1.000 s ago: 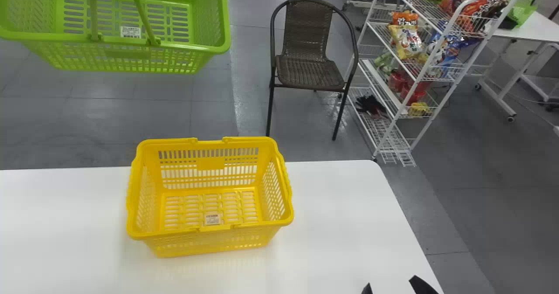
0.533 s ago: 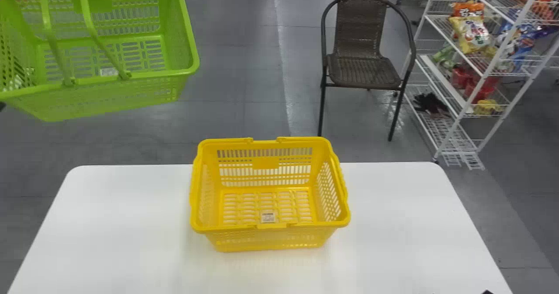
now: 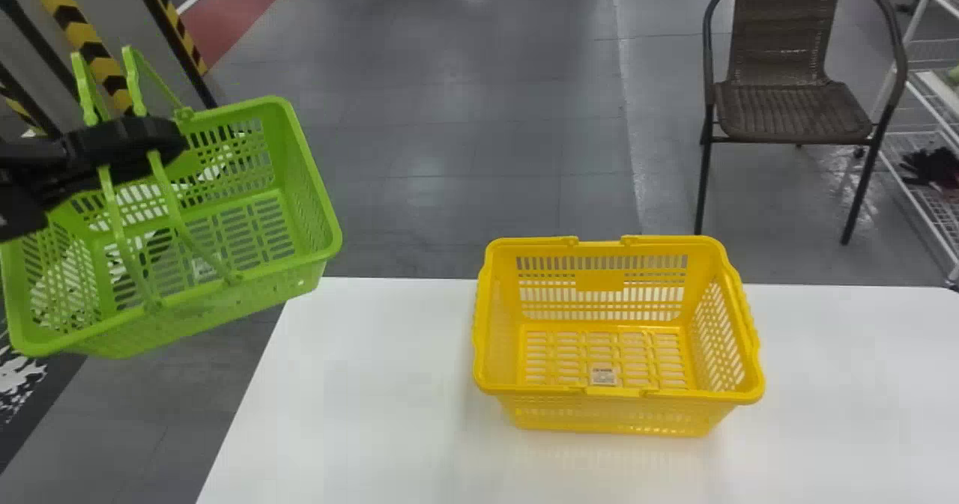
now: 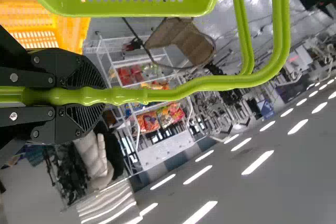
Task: Grasp handle with right gripper to insert into left gripper then lift and swing left to center
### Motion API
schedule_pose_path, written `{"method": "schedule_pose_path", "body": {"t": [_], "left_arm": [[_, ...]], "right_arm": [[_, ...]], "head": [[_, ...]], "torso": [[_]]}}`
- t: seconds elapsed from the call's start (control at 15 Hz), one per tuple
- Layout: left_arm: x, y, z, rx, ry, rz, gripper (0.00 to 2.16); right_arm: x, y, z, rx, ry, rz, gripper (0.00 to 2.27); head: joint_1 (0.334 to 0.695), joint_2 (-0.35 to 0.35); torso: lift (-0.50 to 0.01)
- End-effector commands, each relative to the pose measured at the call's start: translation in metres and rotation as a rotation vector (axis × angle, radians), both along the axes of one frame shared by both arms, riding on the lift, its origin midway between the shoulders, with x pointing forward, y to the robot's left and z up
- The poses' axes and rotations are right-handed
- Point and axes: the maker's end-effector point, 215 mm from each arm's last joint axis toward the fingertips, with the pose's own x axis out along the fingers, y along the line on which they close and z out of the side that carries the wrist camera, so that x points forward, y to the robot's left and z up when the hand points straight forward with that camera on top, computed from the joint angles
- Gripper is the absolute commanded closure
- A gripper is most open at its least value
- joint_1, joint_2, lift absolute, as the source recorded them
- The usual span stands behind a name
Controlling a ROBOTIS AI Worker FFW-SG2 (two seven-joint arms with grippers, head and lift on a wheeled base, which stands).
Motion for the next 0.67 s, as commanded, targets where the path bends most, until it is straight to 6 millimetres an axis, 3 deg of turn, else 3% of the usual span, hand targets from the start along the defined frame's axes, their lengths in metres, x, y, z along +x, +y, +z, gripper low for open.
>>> {"method": "schedule_pose_path", "body": {"t": [0.0,0.27,0.6], "left_arm": [[-0.049,0.008,-0.034,0.028,0.038,0.025,2.13],[-0.116,-0.004,-0.075,0.079,0.087,0.03,2.13],[-0.189,-0.058,-0.121,0.095,0.162,-0.028,2.13]], "right_arm": [[0.002,-0.008,-0.002,-0.004,0.002,-0.014,0.1],[0.005,-0.02,-0.001,-0.007,-0.001,-0.03,0.1],[0.01,-0.037,0.002,-0.011,-0.011,-0.06,0.1]], "head": [[0.695,0.262],[0.695,0.282],[0.695,0.238]], "torso": [[0.0],[0.0],[0.0]]}}
